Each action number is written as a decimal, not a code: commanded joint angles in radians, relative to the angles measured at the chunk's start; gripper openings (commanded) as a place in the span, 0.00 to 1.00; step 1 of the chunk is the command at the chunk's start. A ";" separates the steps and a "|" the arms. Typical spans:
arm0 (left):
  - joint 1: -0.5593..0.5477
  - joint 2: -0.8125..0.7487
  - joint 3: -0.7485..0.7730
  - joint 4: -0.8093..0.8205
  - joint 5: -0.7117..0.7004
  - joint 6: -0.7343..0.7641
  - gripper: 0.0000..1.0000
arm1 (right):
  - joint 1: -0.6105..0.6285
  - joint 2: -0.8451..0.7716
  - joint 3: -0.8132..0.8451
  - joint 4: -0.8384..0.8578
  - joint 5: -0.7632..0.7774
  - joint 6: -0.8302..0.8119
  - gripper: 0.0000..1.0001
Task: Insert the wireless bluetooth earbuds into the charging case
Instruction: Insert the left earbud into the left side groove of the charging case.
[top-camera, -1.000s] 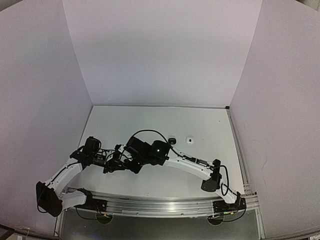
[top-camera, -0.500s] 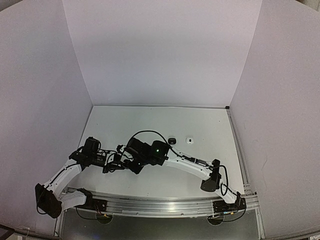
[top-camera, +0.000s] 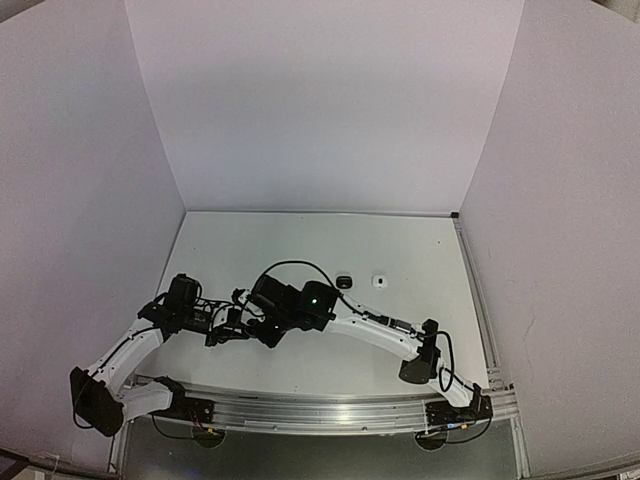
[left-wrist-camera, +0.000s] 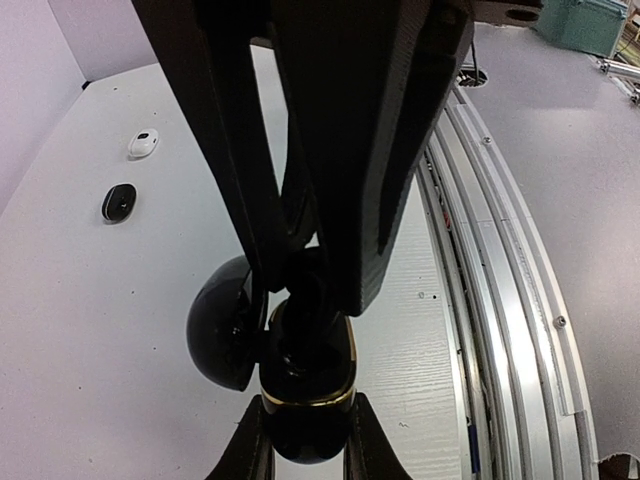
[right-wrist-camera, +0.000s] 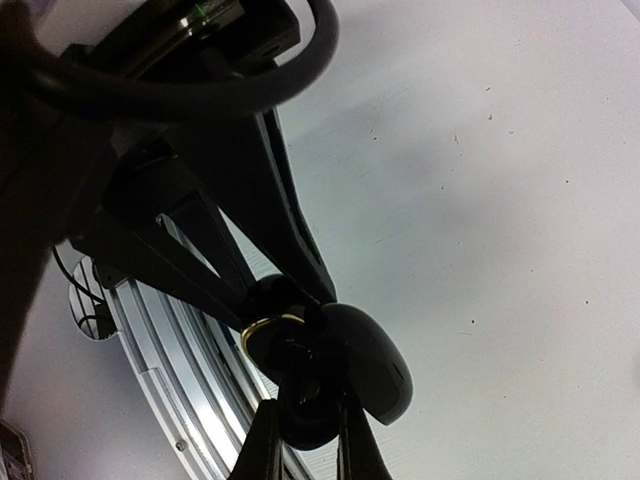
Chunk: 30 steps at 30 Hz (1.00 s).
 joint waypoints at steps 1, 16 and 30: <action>-0.016 -0.021 0.039 0.009 0.036 0.013 0.00 | -0.004 0.031 0.036 0.021 -0.015 0.010 0.00; -0.034 -0.016 0.037 0.053 0.067 -0.079 0.00 | -0.004 0.029 0.046 0.105 0.011 -0.006 0.00; -0.032 -0.025 0.006 0.037 0.079 -0.120 0.00 | -0.011 -0.112 -0.106 0.125 -0.007 -0.040 0.00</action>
